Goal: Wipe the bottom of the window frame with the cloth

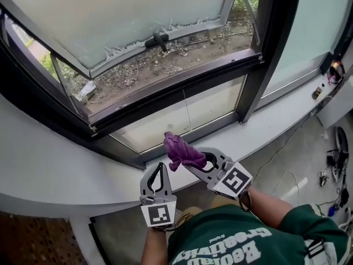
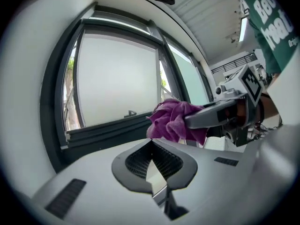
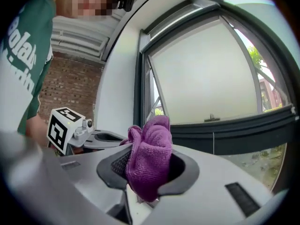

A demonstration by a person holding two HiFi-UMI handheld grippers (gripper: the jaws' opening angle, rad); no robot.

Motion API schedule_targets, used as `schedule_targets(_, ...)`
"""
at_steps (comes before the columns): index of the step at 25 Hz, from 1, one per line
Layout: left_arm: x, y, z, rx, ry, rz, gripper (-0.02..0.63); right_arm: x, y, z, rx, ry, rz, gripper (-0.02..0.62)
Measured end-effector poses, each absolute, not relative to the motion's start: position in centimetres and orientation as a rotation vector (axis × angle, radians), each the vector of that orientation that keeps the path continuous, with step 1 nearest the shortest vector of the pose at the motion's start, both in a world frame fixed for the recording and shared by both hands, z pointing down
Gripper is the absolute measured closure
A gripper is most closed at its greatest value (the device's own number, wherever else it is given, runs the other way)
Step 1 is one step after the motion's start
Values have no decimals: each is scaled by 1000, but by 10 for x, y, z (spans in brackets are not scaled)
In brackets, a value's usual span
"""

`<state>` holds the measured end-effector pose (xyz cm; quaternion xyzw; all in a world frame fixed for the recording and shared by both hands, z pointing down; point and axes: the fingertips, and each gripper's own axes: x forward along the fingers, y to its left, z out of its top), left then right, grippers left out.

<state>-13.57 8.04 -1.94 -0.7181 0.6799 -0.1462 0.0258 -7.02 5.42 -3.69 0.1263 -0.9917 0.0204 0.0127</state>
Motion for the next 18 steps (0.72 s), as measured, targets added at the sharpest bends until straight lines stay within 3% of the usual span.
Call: schedule_targets(18,-96,73,-23,-2309,1973,-462,601,-18,47,-59,597,-3036,13,468)
